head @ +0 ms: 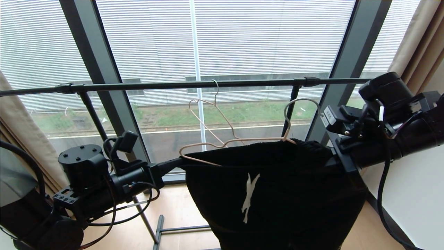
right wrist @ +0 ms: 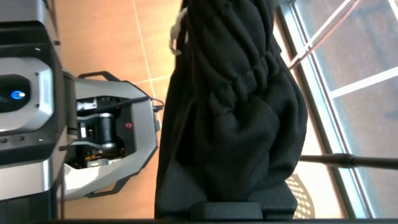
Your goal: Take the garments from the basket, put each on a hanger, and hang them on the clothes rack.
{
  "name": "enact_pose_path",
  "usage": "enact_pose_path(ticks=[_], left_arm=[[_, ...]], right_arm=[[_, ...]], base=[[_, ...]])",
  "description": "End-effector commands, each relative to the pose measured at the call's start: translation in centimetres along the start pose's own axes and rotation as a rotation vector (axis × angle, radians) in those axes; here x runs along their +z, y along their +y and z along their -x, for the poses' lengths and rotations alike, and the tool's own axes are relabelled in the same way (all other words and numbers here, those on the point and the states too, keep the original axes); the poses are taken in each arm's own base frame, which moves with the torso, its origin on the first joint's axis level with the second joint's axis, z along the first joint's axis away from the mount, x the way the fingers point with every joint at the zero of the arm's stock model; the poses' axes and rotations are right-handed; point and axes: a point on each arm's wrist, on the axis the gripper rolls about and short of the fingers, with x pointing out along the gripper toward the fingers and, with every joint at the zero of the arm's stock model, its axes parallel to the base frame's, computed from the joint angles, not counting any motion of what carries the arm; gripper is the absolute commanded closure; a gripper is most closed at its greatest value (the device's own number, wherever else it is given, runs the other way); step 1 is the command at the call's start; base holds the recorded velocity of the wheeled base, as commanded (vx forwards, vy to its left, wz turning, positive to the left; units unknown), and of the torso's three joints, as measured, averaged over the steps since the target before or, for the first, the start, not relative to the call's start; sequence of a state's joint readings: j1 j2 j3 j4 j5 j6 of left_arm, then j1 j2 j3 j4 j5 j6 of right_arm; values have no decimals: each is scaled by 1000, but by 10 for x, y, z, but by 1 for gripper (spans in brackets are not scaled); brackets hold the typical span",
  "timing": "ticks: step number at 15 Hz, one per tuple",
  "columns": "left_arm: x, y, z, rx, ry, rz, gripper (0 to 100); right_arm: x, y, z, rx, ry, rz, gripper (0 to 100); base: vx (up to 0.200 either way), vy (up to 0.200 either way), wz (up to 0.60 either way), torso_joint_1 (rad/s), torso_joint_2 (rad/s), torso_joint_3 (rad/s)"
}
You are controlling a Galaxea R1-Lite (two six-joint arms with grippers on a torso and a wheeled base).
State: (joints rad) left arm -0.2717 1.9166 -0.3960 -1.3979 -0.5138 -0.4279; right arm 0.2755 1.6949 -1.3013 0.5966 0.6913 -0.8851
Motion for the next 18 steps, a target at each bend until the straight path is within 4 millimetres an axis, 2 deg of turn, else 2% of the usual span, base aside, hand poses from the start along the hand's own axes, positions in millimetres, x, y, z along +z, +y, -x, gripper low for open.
enact_pose_path(ticks=[1,14,18], left_arm=[[3,2,2,7,-11,-3,100],[10,-2,5,2,-37,-16,100],[17,-10,11,-16,-61,-34,100]], right_arm=[[-10,3,-7,11,12,-13,100],[-32,4,-25,2,152,-71,100],[-37,5,-30,15,173,-116,100]], base=[[0,0,0,0,0,0],[0,0,0,0,0,0],[0,0,0,0,0,0]])
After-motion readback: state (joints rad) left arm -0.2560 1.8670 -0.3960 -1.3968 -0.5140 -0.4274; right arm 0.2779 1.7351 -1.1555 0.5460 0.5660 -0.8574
